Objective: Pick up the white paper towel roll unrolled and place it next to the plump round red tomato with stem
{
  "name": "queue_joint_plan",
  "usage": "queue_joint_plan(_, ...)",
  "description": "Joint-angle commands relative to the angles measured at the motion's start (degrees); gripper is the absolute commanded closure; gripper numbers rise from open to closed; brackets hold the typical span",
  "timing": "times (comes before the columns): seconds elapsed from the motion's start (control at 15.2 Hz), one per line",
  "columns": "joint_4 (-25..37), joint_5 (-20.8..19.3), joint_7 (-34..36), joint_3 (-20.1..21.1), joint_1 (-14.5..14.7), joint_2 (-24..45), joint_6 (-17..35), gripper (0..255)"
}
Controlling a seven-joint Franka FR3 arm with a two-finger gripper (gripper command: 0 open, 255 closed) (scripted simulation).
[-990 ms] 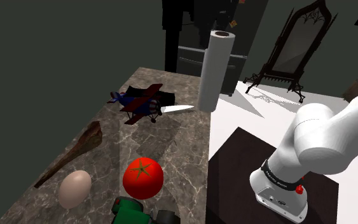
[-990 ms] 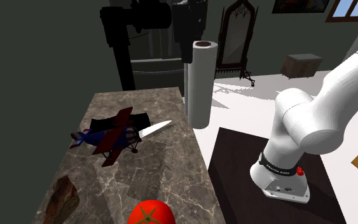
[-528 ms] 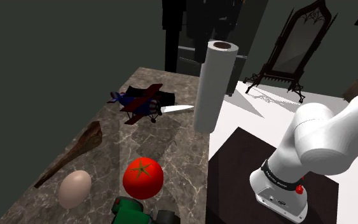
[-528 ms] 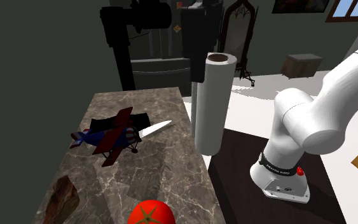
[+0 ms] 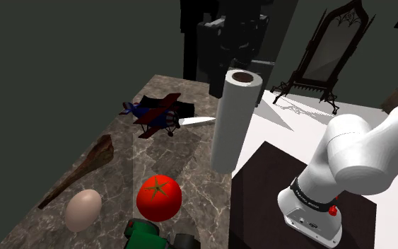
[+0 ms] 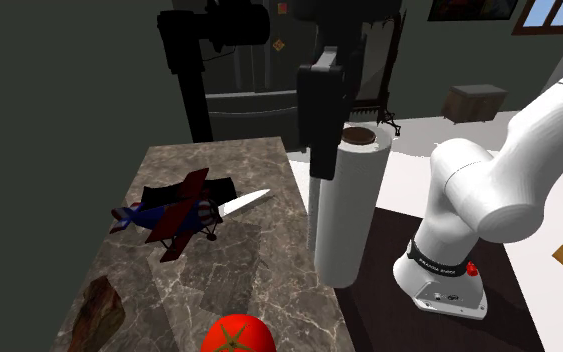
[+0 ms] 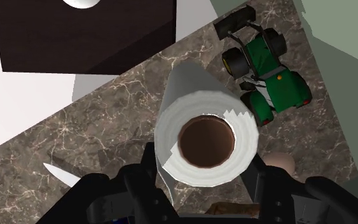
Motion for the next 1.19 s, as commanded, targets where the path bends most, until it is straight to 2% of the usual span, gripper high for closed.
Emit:
queue_joint_plan(0.0,-2.2,0.22,-0.25,0.0,0.14,-0.77,1.46,255)
queue_joint_plan(1.12,-18.15,2.0,-1.47,1.26,1.21,-4.48,13.79,255)
